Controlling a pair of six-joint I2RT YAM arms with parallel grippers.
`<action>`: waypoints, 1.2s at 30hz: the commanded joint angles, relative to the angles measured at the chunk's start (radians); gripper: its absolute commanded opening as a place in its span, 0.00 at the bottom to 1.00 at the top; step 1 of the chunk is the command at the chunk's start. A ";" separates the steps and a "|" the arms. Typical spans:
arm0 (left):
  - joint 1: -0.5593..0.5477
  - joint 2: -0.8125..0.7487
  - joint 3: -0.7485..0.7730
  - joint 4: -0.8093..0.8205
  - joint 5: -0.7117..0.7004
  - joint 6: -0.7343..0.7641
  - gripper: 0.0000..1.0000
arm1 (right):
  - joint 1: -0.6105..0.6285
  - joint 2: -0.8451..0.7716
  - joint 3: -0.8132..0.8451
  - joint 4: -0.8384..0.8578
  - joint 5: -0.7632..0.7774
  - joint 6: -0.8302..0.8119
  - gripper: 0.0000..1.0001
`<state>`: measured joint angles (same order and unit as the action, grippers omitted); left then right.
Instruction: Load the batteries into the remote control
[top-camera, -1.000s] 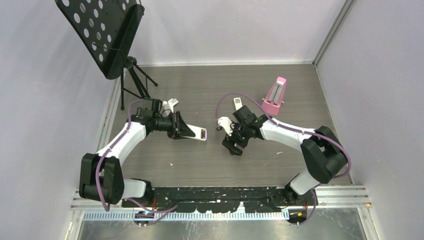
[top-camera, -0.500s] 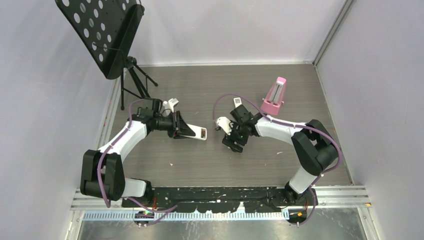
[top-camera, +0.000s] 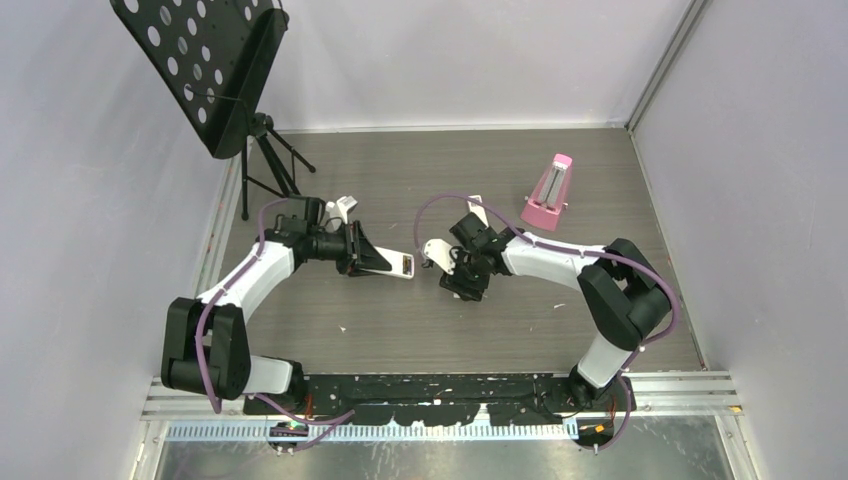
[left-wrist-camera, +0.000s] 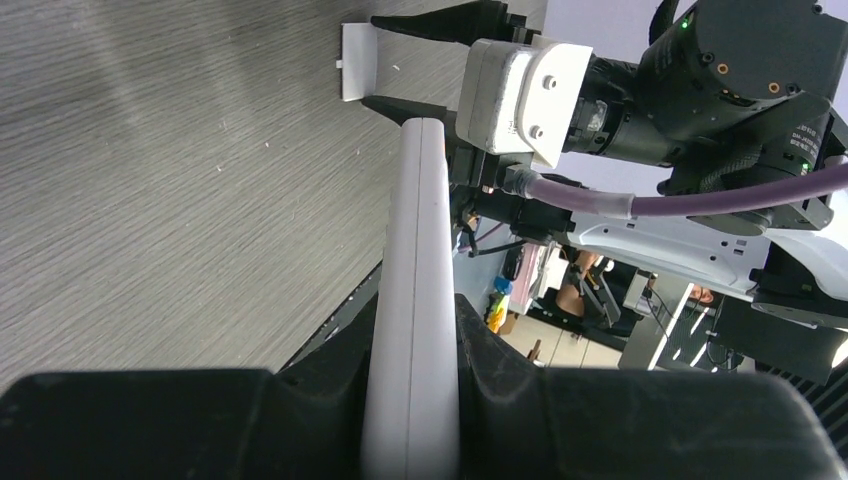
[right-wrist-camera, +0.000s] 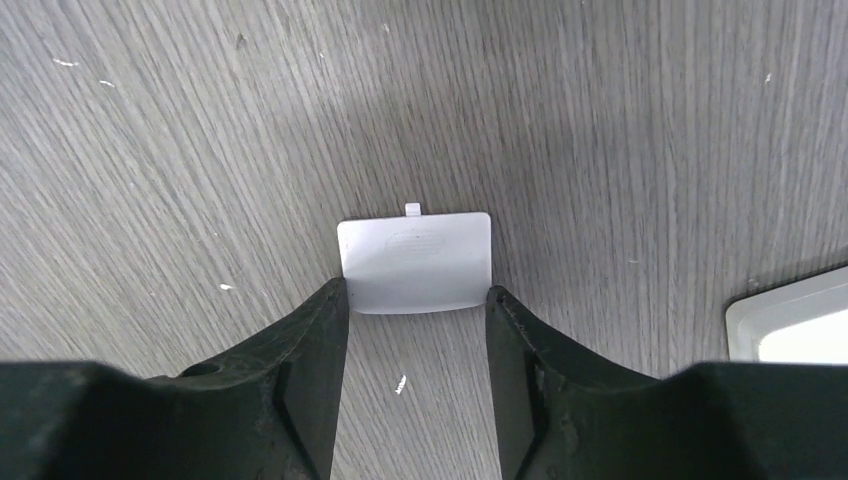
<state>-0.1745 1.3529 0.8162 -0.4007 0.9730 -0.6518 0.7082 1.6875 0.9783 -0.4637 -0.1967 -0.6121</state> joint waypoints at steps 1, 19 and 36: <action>0.006 -0.006 -0.013 0.039 0.046 -0.011 0.00 | 0.022 0.028 -0.009 0.003 0.060 -0.028 0.45; -0.122 0.060 -0.034 0.122 -0.101 -0.043 0.00 | 0.028 -0.190 -0.062 0.090 -0.027 0.022 0.40; -0.217 0.091 -0.045 0.183 -0.394 -0.044 0.00 | -0.031 -0.247 -0.071 0.265 -0.008 0.270 0.48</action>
<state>-0.3931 1.4899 0.7624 -0.2260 0.6769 -0.7044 0.7246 1.4925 0.8936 -0.3428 -0.2100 -0.5072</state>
